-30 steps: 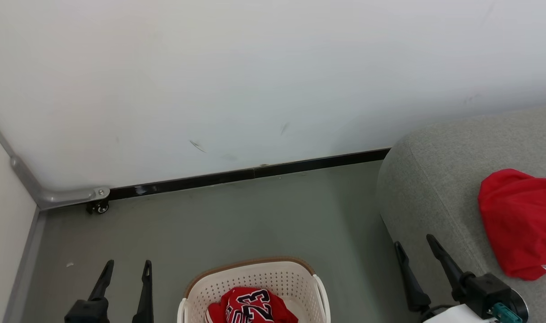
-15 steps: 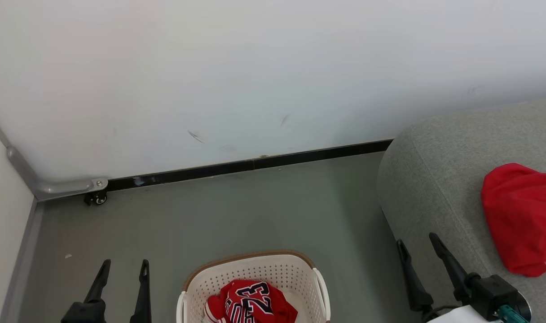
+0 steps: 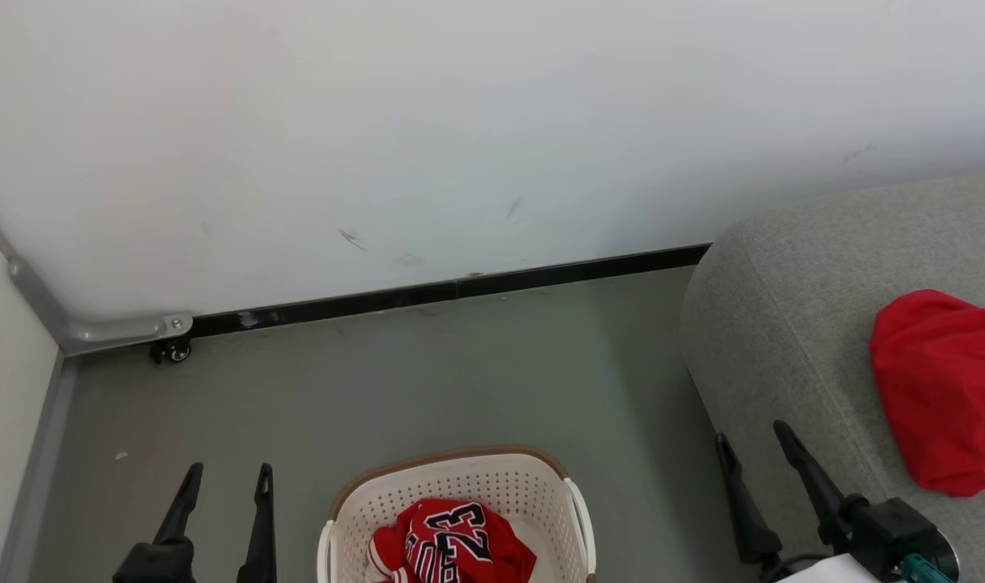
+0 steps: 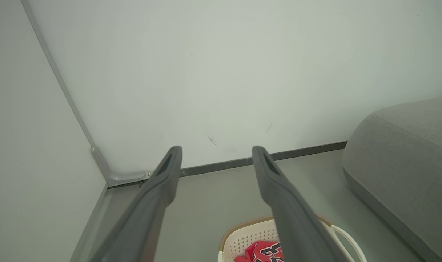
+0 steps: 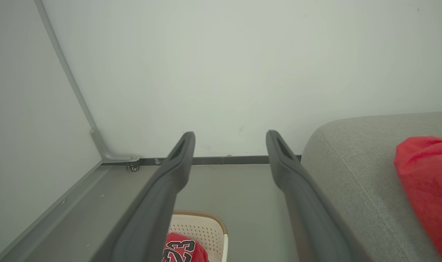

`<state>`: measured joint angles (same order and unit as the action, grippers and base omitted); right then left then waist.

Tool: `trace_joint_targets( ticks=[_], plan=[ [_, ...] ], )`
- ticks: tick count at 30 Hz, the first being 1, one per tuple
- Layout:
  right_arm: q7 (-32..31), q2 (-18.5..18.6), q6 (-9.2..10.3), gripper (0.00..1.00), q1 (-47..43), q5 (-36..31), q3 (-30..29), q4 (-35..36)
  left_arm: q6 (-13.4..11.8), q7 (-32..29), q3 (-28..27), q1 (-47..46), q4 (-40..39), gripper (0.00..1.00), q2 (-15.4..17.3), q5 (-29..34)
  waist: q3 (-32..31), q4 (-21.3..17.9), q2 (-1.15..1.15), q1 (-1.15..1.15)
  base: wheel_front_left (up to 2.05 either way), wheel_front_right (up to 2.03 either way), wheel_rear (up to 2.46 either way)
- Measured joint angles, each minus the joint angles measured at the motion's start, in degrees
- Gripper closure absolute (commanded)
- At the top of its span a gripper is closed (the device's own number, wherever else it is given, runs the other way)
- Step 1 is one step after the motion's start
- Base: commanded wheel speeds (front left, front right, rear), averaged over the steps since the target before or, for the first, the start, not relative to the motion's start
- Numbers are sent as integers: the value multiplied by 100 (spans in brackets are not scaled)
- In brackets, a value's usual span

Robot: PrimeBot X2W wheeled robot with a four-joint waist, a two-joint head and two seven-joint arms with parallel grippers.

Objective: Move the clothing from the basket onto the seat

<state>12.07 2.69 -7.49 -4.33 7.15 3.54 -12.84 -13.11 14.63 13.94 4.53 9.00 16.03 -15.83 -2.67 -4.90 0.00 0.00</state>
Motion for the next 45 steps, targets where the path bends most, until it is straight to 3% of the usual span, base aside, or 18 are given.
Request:
trace_joint_targets(
  ticks=[16,29,45],
  plan=[
    [-48,-1,0,0,-43,20,79,189,20,0,-65,0,-44,0,-26,86,69,26,0,0,0,0,0],
    [-48,-8,0,0,-44,-3,-58,359,264,0,124,-188,101,0,44,248,214,-40,0,0,0,0,0],
    [-47,-21,0,0,-41,-48,-294,622,751,-70,625,-960,568,0,41,474,609,-166,0,0,0,0,0]
  ],
)
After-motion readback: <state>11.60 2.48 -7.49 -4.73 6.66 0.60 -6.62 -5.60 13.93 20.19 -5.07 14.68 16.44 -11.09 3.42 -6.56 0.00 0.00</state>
